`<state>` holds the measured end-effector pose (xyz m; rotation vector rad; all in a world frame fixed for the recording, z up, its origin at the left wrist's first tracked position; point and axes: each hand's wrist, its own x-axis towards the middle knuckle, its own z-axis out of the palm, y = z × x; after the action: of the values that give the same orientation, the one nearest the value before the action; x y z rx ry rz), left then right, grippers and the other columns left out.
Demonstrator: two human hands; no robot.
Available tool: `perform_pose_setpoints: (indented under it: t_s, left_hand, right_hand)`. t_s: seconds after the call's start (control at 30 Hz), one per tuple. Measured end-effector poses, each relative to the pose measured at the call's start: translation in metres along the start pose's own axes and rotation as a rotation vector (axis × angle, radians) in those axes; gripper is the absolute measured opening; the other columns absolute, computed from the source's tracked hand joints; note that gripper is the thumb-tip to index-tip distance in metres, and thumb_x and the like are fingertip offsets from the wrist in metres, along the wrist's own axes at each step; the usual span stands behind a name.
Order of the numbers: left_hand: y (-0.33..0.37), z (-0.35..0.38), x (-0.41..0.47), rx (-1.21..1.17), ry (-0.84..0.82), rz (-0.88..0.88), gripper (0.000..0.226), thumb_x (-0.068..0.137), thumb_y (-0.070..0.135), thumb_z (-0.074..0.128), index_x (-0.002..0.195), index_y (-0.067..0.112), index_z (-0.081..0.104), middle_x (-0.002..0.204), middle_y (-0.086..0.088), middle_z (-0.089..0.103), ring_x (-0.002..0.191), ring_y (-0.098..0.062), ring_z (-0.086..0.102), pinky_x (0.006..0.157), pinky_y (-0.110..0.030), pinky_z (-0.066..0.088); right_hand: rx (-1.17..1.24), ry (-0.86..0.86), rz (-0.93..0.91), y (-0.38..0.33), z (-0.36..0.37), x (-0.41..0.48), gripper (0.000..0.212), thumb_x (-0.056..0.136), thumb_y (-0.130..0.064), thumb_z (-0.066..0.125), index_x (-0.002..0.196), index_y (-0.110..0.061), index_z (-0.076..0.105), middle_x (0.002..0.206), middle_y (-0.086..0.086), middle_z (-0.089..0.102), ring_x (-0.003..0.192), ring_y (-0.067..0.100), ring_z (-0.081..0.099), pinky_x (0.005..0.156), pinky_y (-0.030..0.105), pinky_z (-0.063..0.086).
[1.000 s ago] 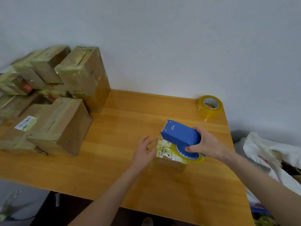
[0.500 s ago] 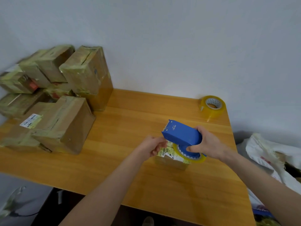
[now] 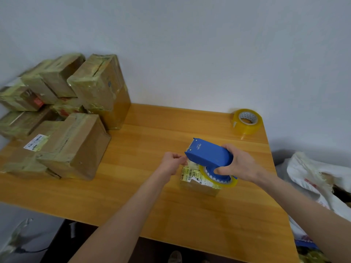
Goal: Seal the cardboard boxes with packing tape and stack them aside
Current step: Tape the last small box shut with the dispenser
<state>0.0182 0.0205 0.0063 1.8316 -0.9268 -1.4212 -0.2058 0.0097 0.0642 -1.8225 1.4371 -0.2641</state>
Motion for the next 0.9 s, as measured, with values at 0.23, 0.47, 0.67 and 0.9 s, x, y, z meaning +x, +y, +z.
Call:
perform_pose_setpoints:
  t_s: [0.23,0.47,0.67,0.9]
  left_hand:
    - [0.0,-0.012,0.001,0.047,0.032,0.028,0.014,0.094,0.021,0.06,0.087,0.009,0.061,0.075,0.002,0.064,0.052,-0.009,0.034,0.042,-0.018,0.025]
    - [-0.007,-0.017,0.007,0.054,0.168,0.047,0.02,0.092,0.022,0.063,0.075,0.014,0.057,0.071,0.002,0.063,0.057,-0.012,0.04,0.045,-0.021,0.031]
    - [-0.008,-0.005,0.015,0.044,0.197,0.065,0.023,0.091,0.02,0.064,0.069,0.017,0.056,0.067,0.002,0.062,0.064,-0.013,0.048,0.052,-0.025,0.033]
    - [-0.013,-0.011,0.022,0.094,0.258,0.068,0.025,0.091,0.023,0.063,0.069,0.018,0.055,0.067,0.003,0.062,0.059,-0.012,0.047,0.055,-0.026,0.035]
  right_hand:
    - [-0.154,-0.023,-0.081,-0.006,-0.013,-0.001,0.056,0.068,-0.033,0.082,0.113,-0.038,0.049,0.1,-0.009,0.06,0.088,0.01,0.06,0.073,0.029,0.054]
    - [-0.216,-0.022,-0.069,-0.003,-0.023,-0.002,0.052,0.068,-0.038,0.081,0.111,-0.035,0.052,0.096,-0.008,0.061,0.085,0.01,0.061,0.073,0.033,0.057]
    - [-0.239,0.003,-0.069,-0.007,-0.028,-0.002,0.047,0.069,-0.04,0.079,0.107,-0.034,0.054,0.091,-0.01,0.061,0.082,0.01,0.06,0.066,0.025,0.052]
    - [-0.236,0.026,-0.03,-0.008,-0.028,-0.007,0.046,0.071,-0.04,0.078,0.108,-0.035,0.051,0.095,-0.007,0.062,0.084,0.01,0.059,0.066,0.025,0.051]
